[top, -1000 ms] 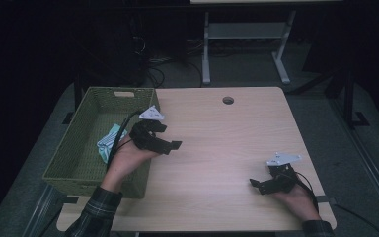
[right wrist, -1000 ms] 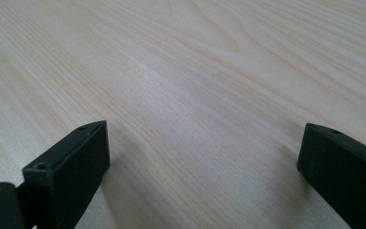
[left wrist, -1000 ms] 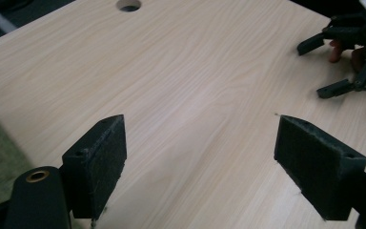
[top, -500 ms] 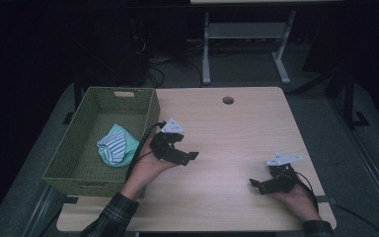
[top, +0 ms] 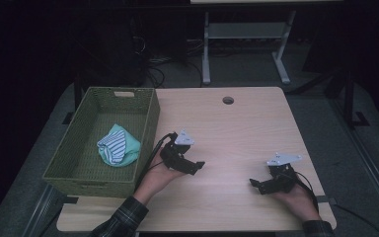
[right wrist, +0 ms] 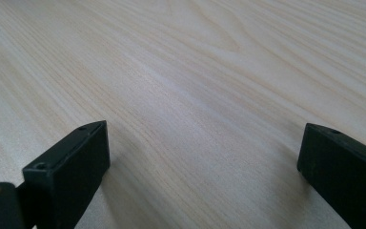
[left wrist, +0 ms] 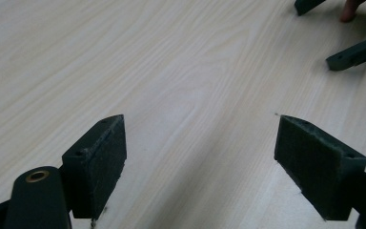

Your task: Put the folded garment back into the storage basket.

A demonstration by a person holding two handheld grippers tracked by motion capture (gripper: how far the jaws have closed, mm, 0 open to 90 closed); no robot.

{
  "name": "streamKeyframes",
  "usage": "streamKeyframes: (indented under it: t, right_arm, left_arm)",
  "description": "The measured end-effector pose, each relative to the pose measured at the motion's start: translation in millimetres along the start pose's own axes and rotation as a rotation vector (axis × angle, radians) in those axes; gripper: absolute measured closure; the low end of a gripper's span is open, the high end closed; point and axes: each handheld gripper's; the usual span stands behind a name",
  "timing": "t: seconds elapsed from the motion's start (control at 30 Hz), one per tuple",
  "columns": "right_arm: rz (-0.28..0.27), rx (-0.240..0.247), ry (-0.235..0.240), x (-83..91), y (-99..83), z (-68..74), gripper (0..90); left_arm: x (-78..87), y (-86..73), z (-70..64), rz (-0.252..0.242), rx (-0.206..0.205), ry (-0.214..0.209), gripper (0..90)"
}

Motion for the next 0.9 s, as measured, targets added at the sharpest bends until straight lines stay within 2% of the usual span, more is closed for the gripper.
streamKeyframes:
  t: [0.27,0.4,0.43,0.6,0.73,0.9]
  right_arm:
    - [-0.001,0.004,-0.002,0.0,0.0,-0.3,3.3]
    - [-0.002,0.007,-0.001,-0.1,0.0,-0.5,3.3]
    - [-0.003,0.009,0.000,-0.1,0.1,-0.5,3.3]
    - [-0.001,0.005,0.001,0.0,0.1,-0.2,3.3]
    - [-0.002,0.009,0.001,0.0,0.1,-0.3,3.3]
    - [0.001,0.004,0.004,0.1,0.1,0.2,3.4]
  left_arm:
    - [-22.9,-14.9,-0.8,0.033,0.008,0.018,16.6]
    - [-33.2,-21.9,-2.7,0.064,-0.008,0.035,16.2]
    - [-38.2,-25.1,-2.9,0.075,0.003,0.028,15.7]
    - [-45.2,-29.9,-1.8,0.100,0.005,0.032,14.4]
    - [-45.4,-33.3,0.1,0.094,0.010,0.038,14.0]
    - [-45.6,-40.4,0.0,0.033,0.016,0.039,12.6]
Point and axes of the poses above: each handheld gripper's, and its own axes: x roughly backward along the jaws, y roughly out of its top, z roughly to its left
